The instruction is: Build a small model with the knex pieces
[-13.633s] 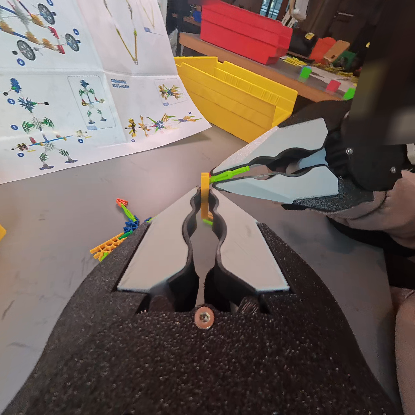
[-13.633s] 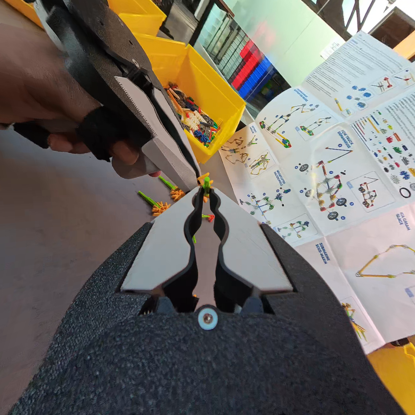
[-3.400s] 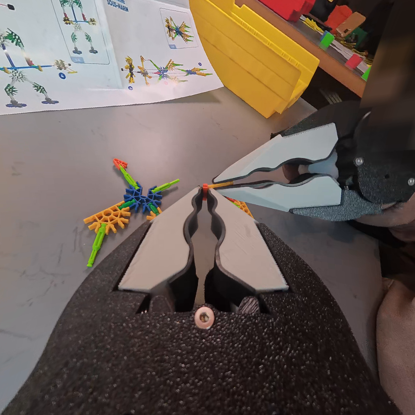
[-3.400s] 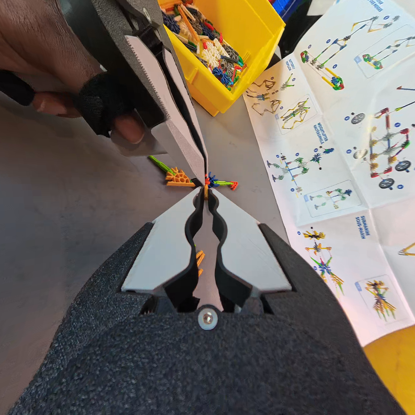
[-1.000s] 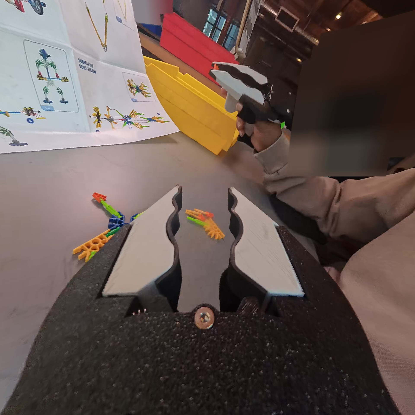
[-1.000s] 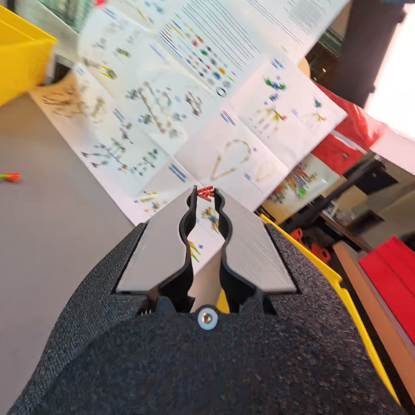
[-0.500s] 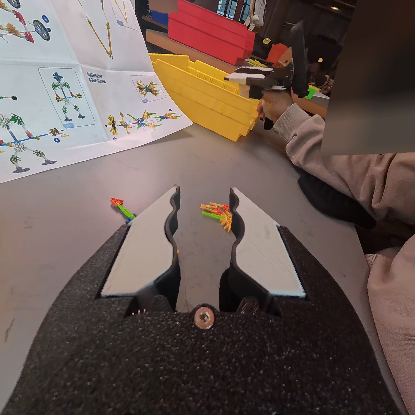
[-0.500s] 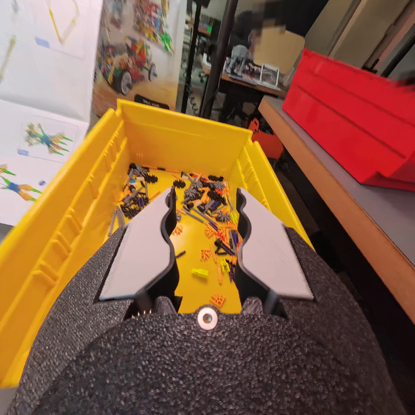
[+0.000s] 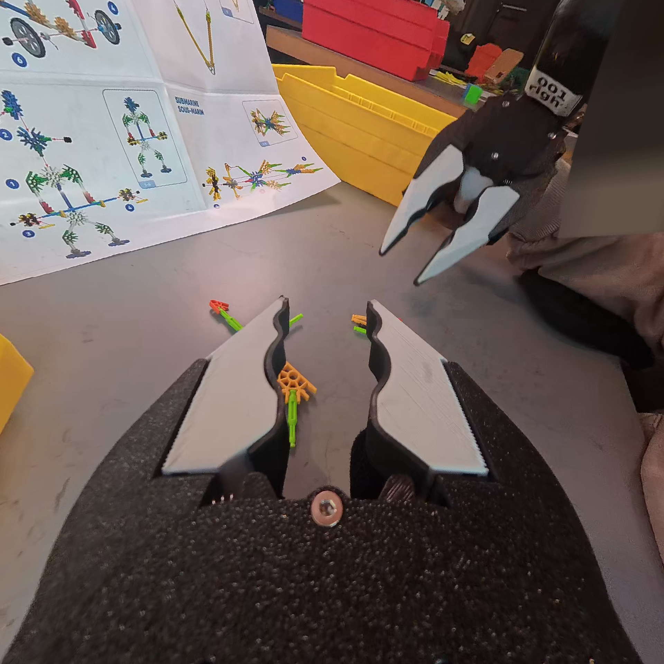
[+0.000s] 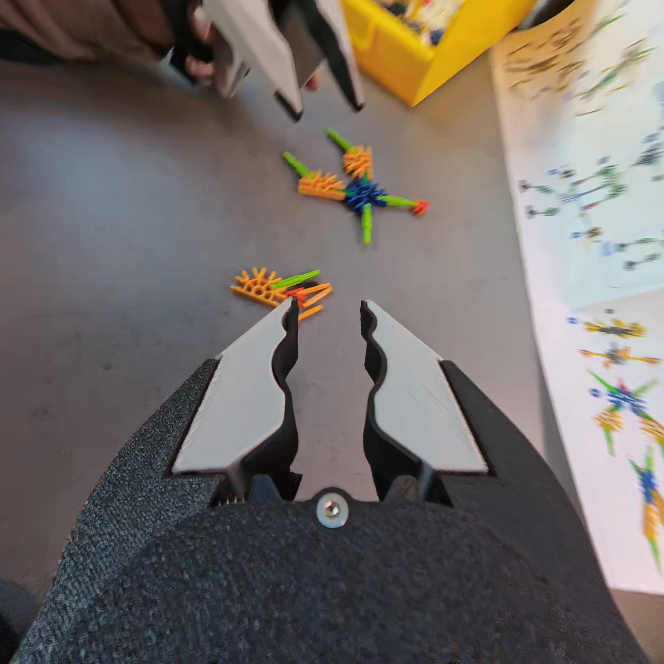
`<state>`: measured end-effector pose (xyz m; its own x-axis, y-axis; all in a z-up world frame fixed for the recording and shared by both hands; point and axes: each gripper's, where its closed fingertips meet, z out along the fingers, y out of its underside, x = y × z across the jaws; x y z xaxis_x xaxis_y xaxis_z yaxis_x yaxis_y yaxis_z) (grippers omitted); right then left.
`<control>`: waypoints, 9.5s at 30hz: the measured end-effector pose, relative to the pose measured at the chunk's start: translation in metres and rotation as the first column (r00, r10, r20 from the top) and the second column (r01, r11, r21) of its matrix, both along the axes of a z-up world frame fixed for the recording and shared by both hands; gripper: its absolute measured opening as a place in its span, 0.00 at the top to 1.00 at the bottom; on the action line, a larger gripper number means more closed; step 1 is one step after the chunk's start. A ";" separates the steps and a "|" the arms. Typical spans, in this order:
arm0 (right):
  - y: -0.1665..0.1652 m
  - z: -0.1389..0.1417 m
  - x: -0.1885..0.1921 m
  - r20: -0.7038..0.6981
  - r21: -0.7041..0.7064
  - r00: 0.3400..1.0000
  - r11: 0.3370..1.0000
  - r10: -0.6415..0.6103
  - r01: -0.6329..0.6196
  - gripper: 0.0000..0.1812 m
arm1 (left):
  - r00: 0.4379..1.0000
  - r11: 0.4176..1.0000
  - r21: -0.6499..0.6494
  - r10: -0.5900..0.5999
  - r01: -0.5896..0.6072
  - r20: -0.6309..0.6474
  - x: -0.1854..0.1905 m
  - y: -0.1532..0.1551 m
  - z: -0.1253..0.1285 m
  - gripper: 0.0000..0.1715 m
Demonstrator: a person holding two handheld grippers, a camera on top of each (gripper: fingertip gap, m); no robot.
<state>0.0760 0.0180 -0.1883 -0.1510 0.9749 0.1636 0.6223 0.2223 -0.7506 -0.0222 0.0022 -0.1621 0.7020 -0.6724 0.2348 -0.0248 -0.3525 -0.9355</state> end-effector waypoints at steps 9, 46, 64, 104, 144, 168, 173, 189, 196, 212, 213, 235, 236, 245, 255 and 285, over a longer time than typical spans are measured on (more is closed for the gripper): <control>-0.028 -0.049 -0.005 0.206 -0.086 0.975 0.994 0.080 -0.064 0.91 | 1.000 1.000 -0.011 -0.018 0.018 -0.014 0.003 -0.003 -0.002 0.76; -0.052 0.073 -0.079 -0.388 0.548 0.915 0.826 0.108 0.135 0.94 | 0.908 0.968 -0.069 -0.201 0.242 0.368 0.029 -0.034 0.045 0.98; -0.083 0.004 -0.061 -0.118 0.054 0.966 0.973 0.229 -0.224 0.99 | 0.822 0.917 -0.143 -0.398 0.373 -0.408 0.041 -0.066 -0.039 0.98; -0.078 0.054 -0.055 -0.395 -0.207 0.904 0.943 0.164 -0.261 1.00 | 0.917 0.916 0.036 -0.397 0.399 -0.047 0.043 -0.064 0.022 0.98; 0.198 0.107 0.196 -0.429 0.408 0.468 0.296 -0.773 0.864 0.80 | 0.922 0.982 -0.027 -0.168 0.189 0.349 0.027 -0.024 0.038 0.98; 0.060 0.108 -0.010 -0.437 0.502 0.877 0.756 -0.199 0.421 0.93 | 0.875 0.965 -0.070 -0.197 0.253 0.443 0.026 -0.030 0.040 0.92; 0.190 0.094 0.147 -0.403 0.429 0.553 0.384 -0.729 0.818 0.93 | 0.965 0.982 -0.062 -0.161 0.177 0.206 0.026 -0.024 0.018 0.91; 0.186 0.129 0.168 -0.573 0.518 0.486 0.169 -0.660 0.839 0.83 | 0.974 0.985 -0.068 -0.143 0.157 0.174 0.027 -0.019 0.009 0.90; 0.181 0.107 0.141 -0.513 0.569 0.575 0.249 -0.638 0.784 0.85 | 0.976 0.986 -0.042 -0.152 0.160 0.159 0.030 -0.014 0.009 0.89; 0.084 0.065 0.010 -0.397 0.211 0.842 0.856 -0.366 0.472 0.84 | 0.985 0.985 -0.046 -0.166 0.168 0.048 0.038 -0.022 -0.002 0.87; 0.069 0.058 -0.001 -0.363 0.131 0.868 0.904 -0.339 0.408 0.82 | 0.988 0.987 -0.047 -0.155 0.156 0.026 0.036 -0.021 -0.004 0.87; -0.013 -0.049 -0.033 0.189 -0.150 0.952 0.951 -0.239 0.269 0.89 | 0.987 0.990 -0.081 -0.120 0.111 -0.105 0.031 -0.019 -0.022 0.87; -0.013 -0.051 -0.033 0.199 -0.128 0.949 0.954 -0.244 0.272 0.91 | 0.987 0.990 -0.081 -0.120 0.112 -0.104 0.031 -0.019 -0.022 0.87; -0.012 -0.050 -0.029 0.189 -0.129 0.955 0.959 -0.227 0.254 0.95 | 0.988 0.990 -0.082 -0.122 0.115 -0.099 0.031 -0.021 -0.022 0.87; -0.037 0.065 -0.058 -0.423 0.026 0.906 0.999 -0.014 0.028 0.95 | 0.848 0.959 -0.104 -0.178 0.263 0.499 0.035 -0.032 0.040 0.87; -0.057 0.077 -0.064 -0.470 -0.324 0.880 0.941 -0.071 -0.097 0.99 | 0.958 0.967 0.184 -0.211 0.176 0.193 0.034 -0.042 0.057 0.98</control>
